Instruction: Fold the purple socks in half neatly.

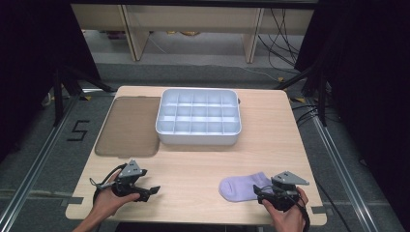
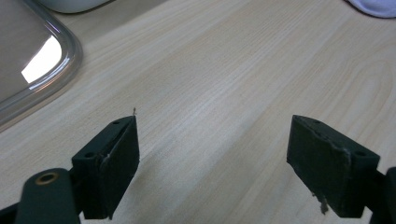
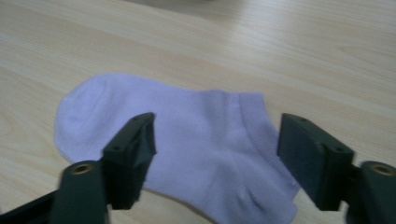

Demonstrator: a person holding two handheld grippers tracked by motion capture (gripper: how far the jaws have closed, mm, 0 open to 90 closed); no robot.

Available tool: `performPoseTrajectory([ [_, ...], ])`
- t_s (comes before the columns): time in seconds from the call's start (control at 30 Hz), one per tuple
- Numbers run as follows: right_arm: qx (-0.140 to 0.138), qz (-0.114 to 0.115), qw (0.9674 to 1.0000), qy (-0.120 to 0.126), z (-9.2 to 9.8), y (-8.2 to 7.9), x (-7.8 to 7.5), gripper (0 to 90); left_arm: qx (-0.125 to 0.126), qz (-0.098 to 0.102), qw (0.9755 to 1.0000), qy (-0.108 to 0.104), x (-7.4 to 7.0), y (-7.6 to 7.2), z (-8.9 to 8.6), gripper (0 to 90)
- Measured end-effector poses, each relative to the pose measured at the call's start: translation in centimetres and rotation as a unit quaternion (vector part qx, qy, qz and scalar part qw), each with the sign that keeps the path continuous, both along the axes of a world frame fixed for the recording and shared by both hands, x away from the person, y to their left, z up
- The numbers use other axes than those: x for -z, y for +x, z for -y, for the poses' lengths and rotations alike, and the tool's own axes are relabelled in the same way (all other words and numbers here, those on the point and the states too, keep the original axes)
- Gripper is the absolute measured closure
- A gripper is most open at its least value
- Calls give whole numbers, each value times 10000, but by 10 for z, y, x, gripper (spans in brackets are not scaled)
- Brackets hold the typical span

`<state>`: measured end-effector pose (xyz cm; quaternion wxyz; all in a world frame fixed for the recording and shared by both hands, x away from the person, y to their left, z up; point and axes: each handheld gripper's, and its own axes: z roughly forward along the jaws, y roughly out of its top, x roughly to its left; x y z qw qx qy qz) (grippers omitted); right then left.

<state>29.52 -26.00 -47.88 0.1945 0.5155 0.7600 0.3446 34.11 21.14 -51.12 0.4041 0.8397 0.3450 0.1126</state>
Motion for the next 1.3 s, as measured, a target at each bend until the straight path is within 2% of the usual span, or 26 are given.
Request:
performPoseTrajectory([
  [0.03,-78,25,9999,-63,0,0,0,356,0,0,10000,0,0,0,0,164],
  [0.07,-86,7,10000,-39,-1,-1,-1,359,63,4,10000,-1,0,0,1,165],
  [0.1,-21,-65,10000,22,-5,-3,-3,358,17,-30,10000,-15,0,0,2,164],
  [0.17,-236,157,9996,-78,-4,-1,-3,372,46,-26,10000,-3,0,0,2,164],
  [0.2,-235,79,9997,-35,-6,-1,-3,403,45,-20,10000,-5,0,0,2,164],
  [0.27,-349,132,9993,-90,-8,-1,-3,436,-1,-35,10000,-46,0,0,2,164],
  [0.3,-374,74,9993,-47,-9,-1,-2,445,-33,-10,9999,-127,1,0,3,164],
  [0.37,-501,143,9986,-105,-11,0,-1,447,42,-21,10000,11,0,2,0,159],
  [0.4,-501,143,9986,-105,-11,0,-1,447,42,-21,10000,11,0,2,0,159],
  [0.43,-476,47,9989,-24,-13,0,-1,449,42,-21,10000,11,0,2,0,159],
  [0.47,-706,173,9973,-75,-14,2,1,467,-32,-43,10000,-10,0,2,1,159],
  [0.5,-573,43,9983,-14,-16,1,-1,476,-29,-42,10000,-17,0,2,1,159],
  [0.53,-571,37,9984,24,-17,1,-1,492,-48,-49,10000,-37,0,2,1,159],
  [0.57,-681,100,9976,12,-17,2,1,501,-77,-53,9999,-87,1,2,2,159],
  [0.6,-665,2,9977,113,-19,1,-1,502,-53,-50,10000,-44,0,2,1,160],
  [0.63,-728,106,9972,86,-20,2,1,515,-43,-49,10000,-31,0,2,1,160],
  [0.7,-822,87,9966,32,-24,2,1,539,-13,-29,10000,-27,0,3,1,160],
  [0.77,-805,3,9967,122,-29,1,0,572,-11,-18,10000,-31,0,3,1,160],
  [0.83,-902,40,9958,170,-33,2,0,604,-21,-27,10000,-40,0,3,1,159],
  [0.97,-1099,56,9939,-67,-40,4,1,698,-14,-17,10000,-21,-1,3,0,160],
  [1.0,-1099,56,9939,-67,-40,4,1,698,-14,-17,10000,-21,-1,3,0,159],
  [1.03,-1130,-52,9936,-48,-44,3,2,755,-60,-39,10000,-40,0,3,0,159],
  [1.1,-1281,-41,9916,-189,-47,5,4,803,-95,-46,9999,-104,0,2,2,160],
  [1.13,-1300,-119,9913,-193,-49,5,4,818,-62,-49,10000,-59,0,3,1,159],
  [1.2,-1320,-192,9909,-192,-53,5,5,852,-111,-41,9999,-118,0,2,2,160],
  [1.3,-1378,-286,9895,-336,-58,8,9,871,-81,-26,9999,-130,0,3,3,160],
])
